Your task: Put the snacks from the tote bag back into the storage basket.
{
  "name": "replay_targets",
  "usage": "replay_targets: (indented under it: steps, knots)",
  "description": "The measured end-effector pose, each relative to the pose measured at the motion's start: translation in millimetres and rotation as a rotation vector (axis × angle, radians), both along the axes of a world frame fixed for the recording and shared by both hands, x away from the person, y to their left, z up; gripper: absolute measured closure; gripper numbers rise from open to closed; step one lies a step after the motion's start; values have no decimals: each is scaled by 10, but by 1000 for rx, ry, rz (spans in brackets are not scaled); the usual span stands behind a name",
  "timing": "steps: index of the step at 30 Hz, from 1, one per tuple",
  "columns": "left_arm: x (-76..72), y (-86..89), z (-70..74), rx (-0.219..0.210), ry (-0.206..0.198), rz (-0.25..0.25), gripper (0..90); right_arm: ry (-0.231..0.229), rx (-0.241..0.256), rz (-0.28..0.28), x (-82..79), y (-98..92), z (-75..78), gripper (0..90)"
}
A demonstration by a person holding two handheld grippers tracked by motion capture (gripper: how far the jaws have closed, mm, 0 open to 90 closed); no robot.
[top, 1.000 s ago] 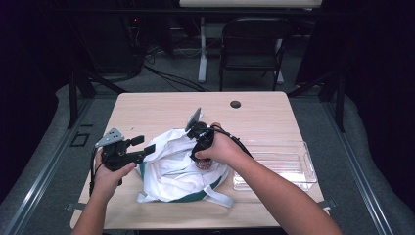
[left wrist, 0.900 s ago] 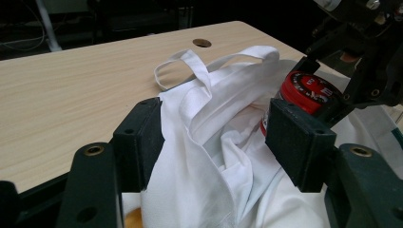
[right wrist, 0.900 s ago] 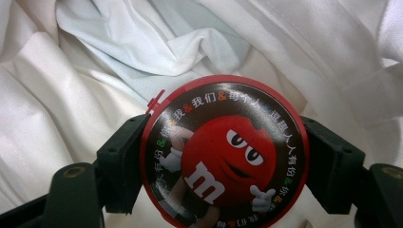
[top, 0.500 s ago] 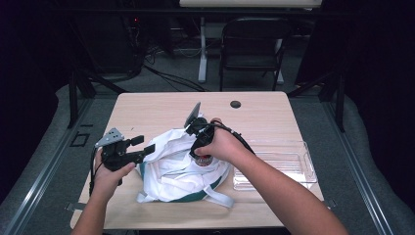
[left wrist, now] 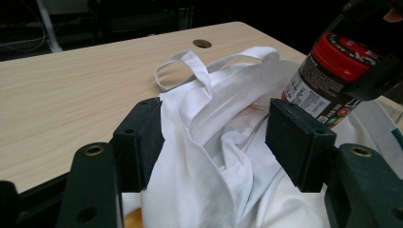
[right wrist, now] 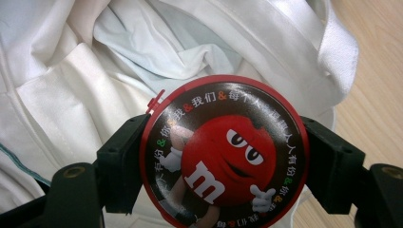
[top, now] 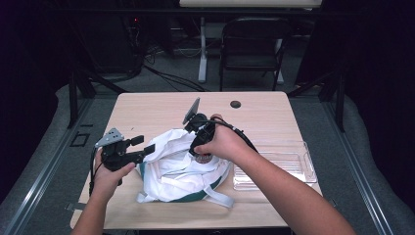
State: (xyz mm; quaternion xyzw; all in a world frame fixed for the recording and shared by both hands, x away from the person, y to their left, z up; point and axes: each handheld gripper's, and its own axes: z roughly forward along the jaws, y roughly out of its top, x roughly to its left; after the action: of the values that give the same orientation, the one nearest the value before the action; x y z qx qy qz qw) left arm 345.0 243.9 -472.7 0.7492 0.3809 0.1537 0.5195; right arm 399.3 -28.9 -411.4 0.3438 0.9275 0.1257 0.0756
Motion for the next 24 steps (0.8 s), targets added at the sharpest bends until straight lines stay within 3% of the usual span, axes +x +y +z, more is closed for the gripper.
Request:
replay_targets:
  steps: [5, 14, 24]
  knots:
    - [1, 1, -1, 0, 1, 1, 374, 1, -7, 6, -26, -31, 72, 251]
    - [1, -3, -5, -1, -1, 1, 374, -19, 26, 6, -86, -126, 197, 251]
    - [-1, -1, -1, 0, 1, 2, 374, -31, 41, -16, -151, -337, 345, 251]
